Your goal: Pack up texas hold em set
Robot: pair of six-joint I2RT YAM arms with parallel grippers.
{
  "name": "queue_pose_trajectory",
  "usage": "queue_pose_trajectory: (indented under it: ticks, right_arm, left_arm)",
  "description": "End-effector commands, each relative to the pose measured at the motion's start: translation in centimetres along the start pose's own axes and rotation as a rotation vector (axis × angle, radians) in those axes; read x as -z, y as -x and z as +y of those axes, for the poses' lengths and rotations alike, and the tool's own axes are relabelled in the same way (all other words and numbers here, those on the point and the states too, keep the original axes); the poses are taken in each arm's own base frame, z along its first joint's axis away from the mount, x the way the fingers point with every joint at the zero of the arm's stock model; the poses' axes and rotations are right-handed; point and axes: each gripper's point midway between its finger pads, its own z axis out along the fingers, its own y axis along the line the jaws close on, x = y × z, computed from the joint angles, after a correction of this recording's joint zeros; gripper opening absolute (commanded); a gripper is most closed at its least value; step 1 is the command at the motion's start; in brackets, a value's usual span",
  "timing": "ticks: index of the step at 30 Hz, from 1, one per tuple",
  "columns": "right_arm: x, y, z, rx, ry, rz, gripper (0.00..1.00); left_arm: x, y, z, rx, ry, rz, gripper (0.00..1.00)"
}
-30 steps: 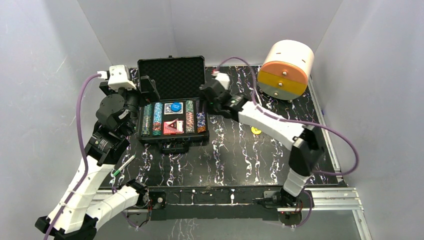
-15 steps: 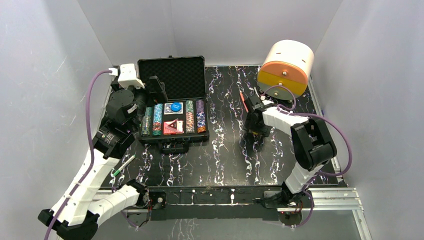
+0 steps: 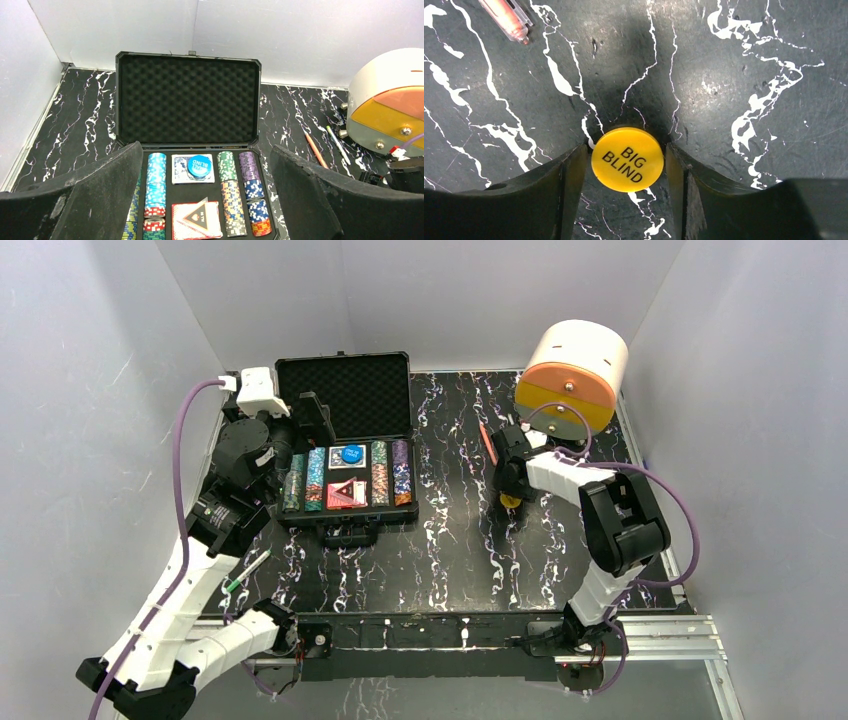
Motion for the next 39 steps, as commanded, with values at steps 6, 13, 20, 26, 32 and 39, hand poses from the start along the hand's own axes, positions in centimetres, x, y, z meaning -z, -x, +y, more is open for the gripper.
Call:
queue_pose_trajectory:
  ticks: [6,13,20,26,32,39]
  right_arm:
    - [-0.7,-2.8,-2.0,0.069,-0.085,0.1,0.52]
    - [5.7,1.0,2.8,0.063,0.055,-0.022,0.53]
    - [12.4,0.6,11.7,0.127,0.268,-0.089,0.54]
    - [17.5,-1.3,21.4,0.224,0.454,-0.142,0.55]
    - [19.9,-3.1,29.7,0.358,0.544,-0.201,0.55]
    - [20.1,-4.3,35.2,0.495,0.654,-0.233,0.56]
  left_arm:
    - [0.3,0.8,0.1,0.007,0.001,-0.022,0.98]
    - [0.5,1.5,0.4,-0.001,0.01,-0.043,0.98]
    - [0.8,3.2,1.0,-0.019,0.038,-0.088,0.98]
    - [1.8,6.4,1.4,-0.004,0.046,-0.174,0.98]
    - [2.8,8.2,1.8,0.018,0.051,-0.227,0.98]
    - [3.3,7.9,2.5,-0.002,0.071,-0.212,0.98]
